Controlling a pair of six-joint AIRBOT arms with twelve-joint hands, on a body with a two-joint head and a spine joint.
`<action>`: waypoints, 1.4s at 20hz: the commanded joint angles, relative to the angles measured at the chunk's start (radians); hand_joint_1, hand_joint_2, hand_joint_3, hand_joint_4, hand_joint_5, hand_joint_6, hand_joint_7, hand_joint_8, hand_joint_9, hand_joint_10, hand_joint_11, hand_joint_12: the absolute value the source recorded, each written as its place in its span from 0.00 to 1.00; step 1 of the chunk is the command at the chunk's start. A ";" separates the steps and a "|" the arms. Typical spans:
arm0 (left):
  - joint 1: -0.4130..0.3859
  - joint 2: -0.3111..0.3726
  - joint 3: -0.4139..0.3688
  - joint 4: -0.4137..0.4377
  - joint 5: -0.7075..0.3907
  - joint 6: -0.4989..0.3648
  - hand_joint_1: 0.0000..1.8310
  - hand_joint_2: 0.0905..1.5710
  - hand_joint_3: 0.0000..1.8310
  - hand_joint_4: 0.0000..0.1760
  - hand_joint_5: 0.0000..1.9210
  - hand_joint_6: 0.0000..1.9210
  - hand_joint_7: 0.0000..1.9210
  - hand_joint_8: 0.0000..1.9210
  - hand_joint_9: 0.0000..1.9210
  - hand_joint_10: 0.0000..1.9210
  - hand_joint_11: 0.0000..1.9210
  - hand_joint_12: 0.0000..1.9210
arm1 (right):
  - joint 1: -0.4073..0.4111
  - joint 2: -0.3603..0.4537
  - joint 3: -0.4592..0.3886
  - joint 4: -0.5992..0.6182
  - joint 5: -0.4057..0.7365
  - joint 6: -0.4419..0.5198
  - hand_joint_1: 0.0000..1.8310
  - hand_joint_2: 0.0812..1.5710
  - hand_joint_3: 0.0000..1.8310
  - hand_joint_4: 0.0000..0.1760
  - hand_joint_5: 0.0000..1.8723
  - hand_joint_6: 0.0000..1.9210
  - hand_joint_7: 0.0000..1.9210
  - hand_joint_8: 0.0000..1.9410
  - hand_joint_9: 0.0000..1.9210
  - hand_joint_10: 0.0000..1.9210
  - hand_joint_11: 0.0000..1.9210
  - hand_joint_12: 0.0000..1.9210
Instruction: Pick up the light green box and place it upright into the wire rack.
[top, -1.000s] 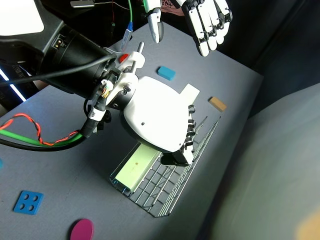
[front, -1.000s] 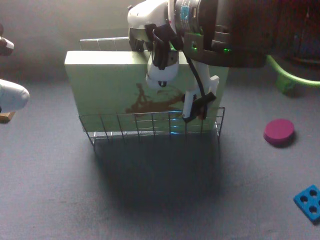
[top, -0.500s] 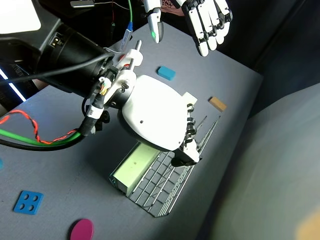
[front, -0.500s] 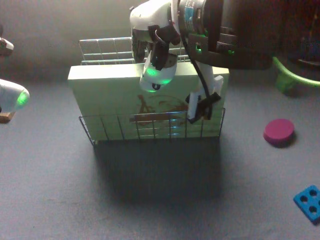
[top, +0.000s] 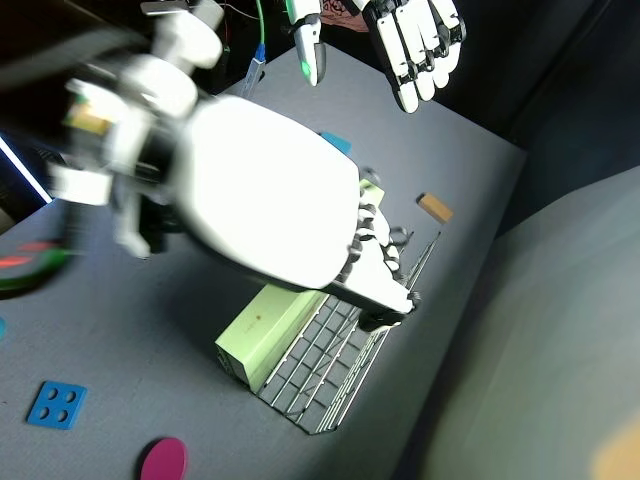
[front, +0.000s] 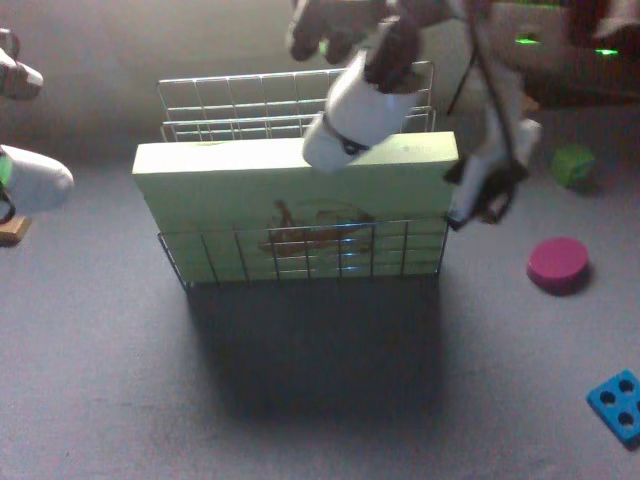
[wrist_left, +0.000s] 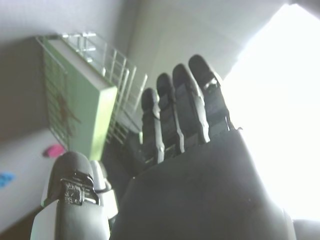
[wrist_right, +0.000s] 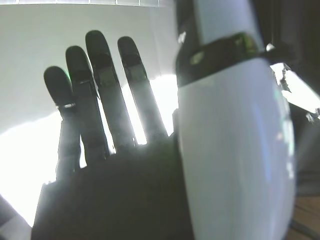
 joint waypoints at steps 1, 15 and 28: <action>-0.008 0.002 -0.008 0.047 -0.072 0.005 0.07 0.75 0.00 0.00 0.16 0.00 0.17 0.00 0.14 0.00 0.00 0.38 | 0.023 0.027 -0.027 -0.061 0.025 -0.002 0.42 0.57 0.00 0.00 0.25 0.00 0.30 0.00 0.24 0.07 0.03 0.66; 0.004 -0.001 -0.028 0.000 -0.081 0.038 0.37 0.75 0.00 0.00 0.30 0.99 0.38 0.99 0.46 1.00 0.51 1.00 | -0.008 0.454 -0.460 -0.194 0.014 0.022 0.41 0.68 0.00 0.00 0.38 1.00 0.44 1.00 0.54 1.00 0.65 1.00; 0.014 0.000 -0.026 -0.006 -0.081 0.026 0.33 0.85 0.00 0.99 0.68 1.00 0.74 1.00 0.78 1.00 0.82 1.00 | -0.036 0.472 -0.467 -0.168 0.035 0.093 0.35 0.89 0.00 1.00 0.66 1.00 0.74 1.00 0.84 1.00 0.93 1.00</action>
